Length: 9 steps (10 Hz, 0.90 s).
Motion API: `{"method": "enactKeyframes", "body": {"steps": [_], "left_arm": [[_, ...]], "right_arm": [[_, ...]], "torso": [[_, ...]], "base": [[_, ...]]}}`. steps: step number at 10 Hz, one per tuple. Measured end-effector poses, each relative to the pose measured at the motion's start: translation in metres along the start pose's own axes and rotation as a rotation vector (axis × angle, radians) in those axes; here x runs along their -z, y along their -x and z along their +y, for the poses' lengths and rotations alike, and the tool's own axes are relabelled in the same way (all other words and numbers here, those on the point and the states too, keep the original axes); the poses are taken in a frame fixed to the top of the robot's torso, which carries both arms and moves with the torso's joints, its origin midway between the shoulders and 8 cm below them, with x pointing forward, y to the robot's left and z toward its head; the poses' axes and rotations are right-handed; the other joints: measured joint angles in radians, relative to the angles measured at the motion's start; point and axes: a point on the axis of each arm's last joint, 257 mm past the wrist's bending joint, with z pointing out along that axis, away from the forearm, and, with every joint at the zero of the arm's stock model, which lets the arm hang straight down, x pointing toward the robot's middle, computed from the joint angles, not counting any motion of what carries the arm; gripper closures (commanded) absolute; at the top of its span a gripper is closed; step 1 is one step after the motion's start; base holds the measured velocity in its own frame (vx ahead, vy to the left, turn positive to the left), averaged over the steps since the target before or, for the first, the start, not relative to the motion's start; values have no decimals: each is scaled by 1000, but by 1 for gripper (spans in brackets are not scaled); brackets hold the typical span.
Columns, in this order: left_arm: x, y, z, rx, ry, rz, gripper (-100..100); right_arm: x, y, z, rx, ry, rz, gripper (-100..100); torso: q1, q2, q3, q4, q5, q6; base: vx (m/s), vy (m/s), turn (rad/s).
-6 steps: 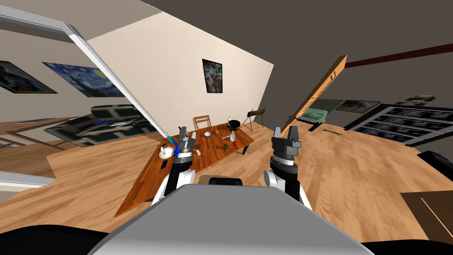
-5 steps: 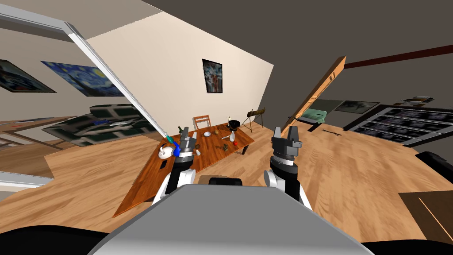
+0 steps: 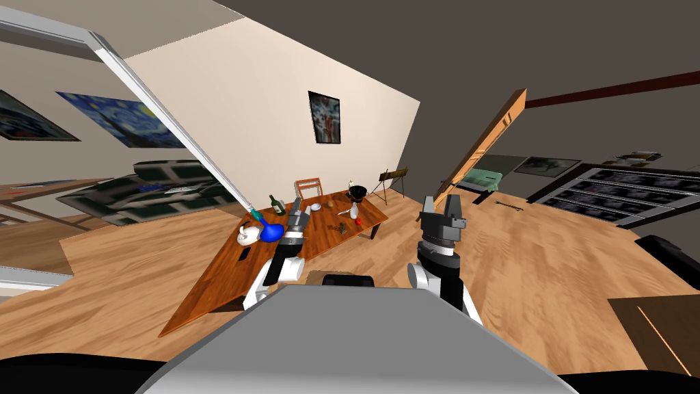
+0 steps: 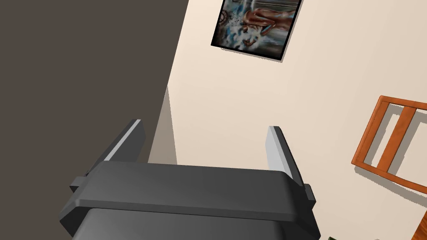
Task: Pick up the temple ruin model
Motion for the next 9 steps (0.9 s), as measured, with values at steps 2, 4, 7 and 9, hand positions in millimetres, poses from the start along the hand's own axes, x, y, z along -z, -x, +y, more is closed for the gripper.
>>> {"method": "enactKeyframes", "body": {"steps": [2, 4, 7, 9], "left_arm": [[-2, -4, 21, 20, 47, 11, -100], [-9, -6, 41, 41, 96, 20, -100], [-13, -4, 72, 69, 169, 24, -100], [-14, -4, 98, 86, 223, 22, -100]], "right_arm": [[0, 0, 0, 0, 0, 0, 0], [0, 0, 0, 0, 0, 0, 0], [0, 0, 0, 0, 0, 0, 0], [0, 0, 0, 0, 0, 0, 0]], "torso": [[3, 0, 0, 0, 0, 0], [3, 0, 0, 0, 1, 0], [4, 0, 0, 0, 1, 0], [4, 0, 0, 0, 1, 0]], "base": [[14, -70, -4], [19, -74, -9], [16, -66, -12], [38, -80, -22]]}}
